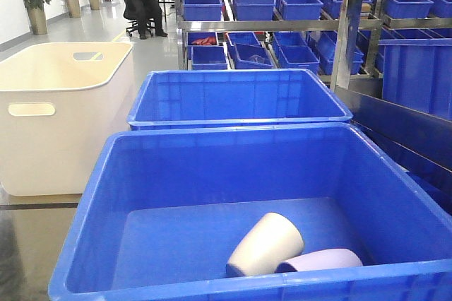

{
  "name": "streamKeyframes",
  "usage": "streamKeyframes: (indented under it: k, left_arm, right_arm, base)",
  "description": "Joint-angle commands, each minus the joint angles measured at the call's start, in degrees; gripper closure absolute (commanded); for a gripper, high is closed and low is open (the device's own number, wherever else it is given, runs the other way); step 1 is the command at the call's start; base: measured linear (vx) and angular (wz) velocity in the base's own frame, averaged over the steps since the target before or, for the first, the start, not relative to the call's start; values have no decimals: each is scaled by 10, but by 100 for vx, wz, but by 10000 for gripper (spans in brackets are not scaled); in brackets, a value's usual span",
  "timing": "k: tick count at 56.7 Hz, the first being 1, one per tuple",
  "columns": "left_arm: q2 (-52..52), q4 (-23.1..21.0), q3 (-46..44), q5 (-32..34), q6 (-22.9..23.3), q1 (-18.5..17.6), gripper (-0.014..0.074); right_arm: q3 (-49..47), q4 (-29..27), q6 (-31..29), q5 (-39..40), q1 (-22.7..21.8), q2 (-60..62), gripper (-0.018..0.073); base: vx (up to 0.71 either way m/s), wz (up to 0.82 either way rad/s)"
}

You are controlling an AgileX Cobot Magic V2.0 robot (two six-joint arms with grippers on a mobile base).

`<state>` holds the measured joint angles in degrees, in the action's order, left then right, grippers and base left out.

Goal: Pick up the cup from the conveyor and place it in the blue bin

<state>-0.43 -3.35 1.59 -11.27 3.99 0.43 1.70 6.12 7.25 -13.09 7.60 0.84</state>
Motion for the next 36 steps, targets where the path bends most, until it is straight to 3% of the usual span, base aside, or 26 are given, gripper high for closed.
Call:
streamKeyframes:
  k: [1,36]
  left_arm:
    - [2,-1,7,48,5,1,603]
    - [2,-1,7,48,5,1,603]
  right_arm:
    - [11,7,-1,44,1,4,571]
    - [11,7,-1,40,1,4,571]
  base:
    - [0,0]
    - [0,0]
